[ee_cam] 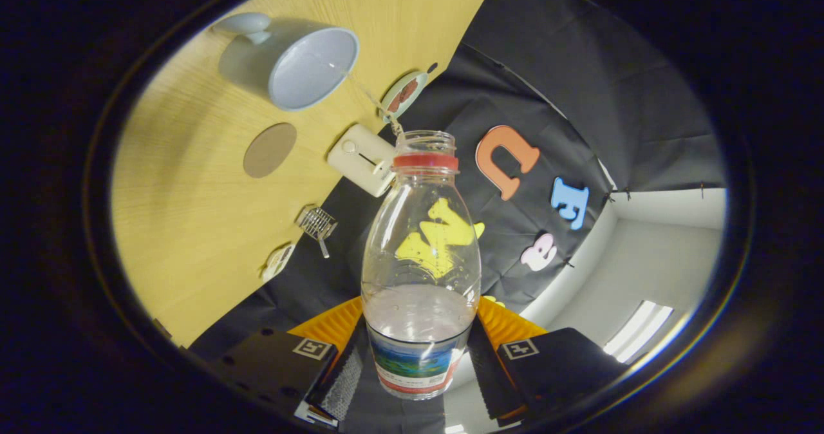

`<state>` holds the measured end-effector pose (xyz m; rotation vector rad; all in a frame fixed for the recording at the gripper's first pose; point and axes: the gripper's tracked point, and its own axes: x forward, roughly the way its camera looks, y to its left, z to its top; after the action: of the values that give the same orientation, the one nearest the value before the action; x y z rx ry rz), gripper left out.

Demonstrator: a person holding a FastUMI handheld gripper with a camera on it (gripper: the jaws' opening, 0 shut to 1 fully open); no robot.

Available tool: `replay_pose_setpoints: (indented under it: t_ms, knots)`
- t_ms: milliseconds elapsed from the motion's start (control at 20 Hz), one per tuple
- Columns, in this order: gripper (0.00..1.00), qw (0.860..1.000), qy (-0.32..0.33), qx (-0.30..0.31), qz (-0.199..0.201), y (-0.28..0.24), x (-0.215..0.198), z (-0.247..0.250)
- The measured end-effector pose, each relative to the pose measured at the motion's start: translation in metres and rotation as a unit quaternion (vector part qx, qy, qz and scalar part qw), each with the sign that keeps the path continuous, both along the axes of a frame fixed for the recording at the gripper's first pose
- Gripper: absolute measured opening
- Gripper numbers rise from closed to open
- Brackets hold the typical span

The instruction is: Take the bottle from table, then pour the juice into the cup, finally place the bottle on the coaster

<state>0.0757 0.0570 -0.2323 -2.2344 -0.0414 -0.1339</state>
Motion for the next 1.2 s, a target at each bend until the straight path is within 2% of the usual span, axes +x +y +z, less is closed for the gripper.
replay_pose_setpoints:
  t_ms: [750, 900, 1000, 1200]
  knots:
    - [0.81, 0.999, -0.014, -0.040, 0.028, 0.026, -0.008, -0.003]
    - [0.81, 1.000, -0.017, -0.001, 0.020, 0.024, -0.005, -0.005]
    - [0.81, 0.999, -0.015, 0.049, 0.002, 0.016, -0.007, -0.010]
    - [0.81, 0.984, -0.027, 0.178, -0.016, 0.001, -0.014, -0.016]
